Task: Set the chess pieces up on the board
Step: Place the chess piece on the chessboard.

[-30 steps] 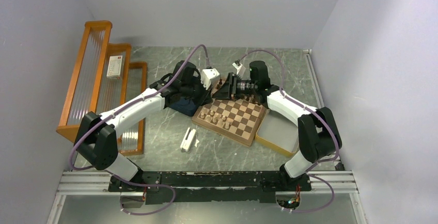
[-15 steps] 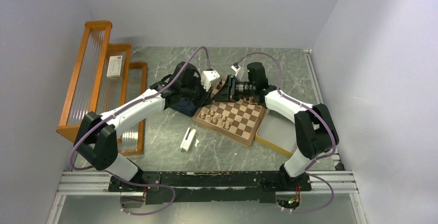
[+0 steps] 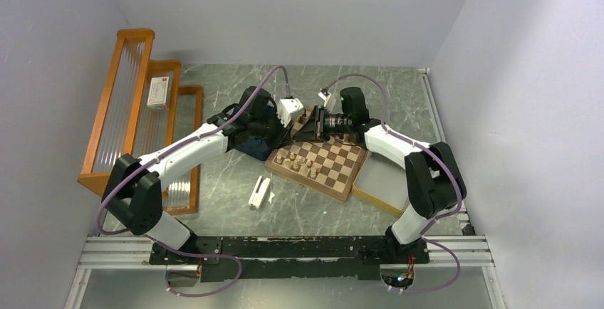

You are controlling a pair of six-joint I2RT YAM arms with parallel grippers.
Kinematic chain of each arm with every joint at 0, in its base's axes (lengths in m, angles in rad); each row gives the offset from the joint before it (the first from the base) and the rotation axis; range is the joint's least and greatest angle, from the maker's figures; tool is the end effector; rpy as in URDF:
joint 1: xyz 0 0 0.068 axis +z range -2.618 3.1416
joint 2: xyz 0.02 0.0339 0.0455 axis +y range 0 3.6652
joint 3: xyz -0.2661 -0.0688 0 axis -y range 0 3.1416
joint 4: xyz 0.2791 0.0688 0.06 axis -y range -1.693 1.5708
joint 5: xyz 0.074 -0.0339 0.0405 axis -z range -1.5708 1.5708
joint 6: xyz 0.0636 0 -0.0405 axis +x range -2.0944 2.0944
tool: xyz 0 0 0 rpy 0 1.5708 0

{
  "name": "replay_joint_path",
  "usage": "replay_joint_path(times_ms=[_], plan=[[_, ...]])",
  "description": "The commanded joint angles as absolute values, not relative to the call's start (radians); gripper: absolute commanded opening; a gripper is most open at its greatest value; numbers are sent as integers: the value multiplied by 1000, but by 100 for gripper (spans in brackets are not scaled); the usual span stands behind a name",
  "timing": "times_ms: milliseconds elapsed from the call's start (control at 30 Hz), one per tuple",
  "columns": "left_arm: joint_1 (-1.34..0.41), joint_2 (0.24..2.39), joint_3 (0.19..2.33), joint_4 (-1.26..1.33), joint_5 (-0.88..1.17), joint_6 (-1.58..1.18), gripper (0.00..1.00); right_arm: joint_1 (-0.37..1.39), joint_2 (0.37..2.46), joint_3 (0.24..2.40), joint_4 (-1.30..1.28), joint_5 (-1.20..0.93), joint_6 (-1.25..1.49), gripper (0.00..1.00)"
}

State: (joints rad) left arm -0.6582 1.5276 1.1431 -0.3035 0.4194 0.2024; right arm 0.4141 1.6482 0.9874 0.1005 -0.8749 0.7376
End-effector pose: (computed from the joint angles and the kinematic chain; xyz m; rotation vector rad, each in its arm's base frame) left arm 0.2941 -0.2601 0.2464 1.1568 1.9721 -0.7145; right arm 0.3420 0.2036 0.1939 -0.2128 2.3219 1.5653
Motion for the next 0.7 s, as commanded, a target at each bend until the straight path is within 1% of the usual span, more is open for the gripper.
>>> replay_joint_path(times_ms=[0,100,233,267,367,433,467,600,667], plan=[[-668,1511,1154,-258,427,199,23,419,1622,957,144,-897,762,2],[-669,1525,1177,-285,424,197,28,410,1612,942,181,-890,791,2],[-669,1524,1178,-287,430,198,43,376,1583,927,201,-844,820,2],[-668,1523,1179,-288,426,195,45,367,1573,930,189,-826,813,2],[-668,1522,1187,-295,419,181,50,346,1531,955,93,-740,743,2],[-669,1523,1192,-303,432,174,64,333,1500,965,34,-670,688,2],[-669,1524,1193,-302,428,165,69,328,1488,969,9,-654,664,2],[-669,1531,1212,-325,412,138,76,324,1433,973,-125,-532,568,3],[-668,1534,1227,-348,378,117,84,325,1397,969,-197,-467,521,3]])
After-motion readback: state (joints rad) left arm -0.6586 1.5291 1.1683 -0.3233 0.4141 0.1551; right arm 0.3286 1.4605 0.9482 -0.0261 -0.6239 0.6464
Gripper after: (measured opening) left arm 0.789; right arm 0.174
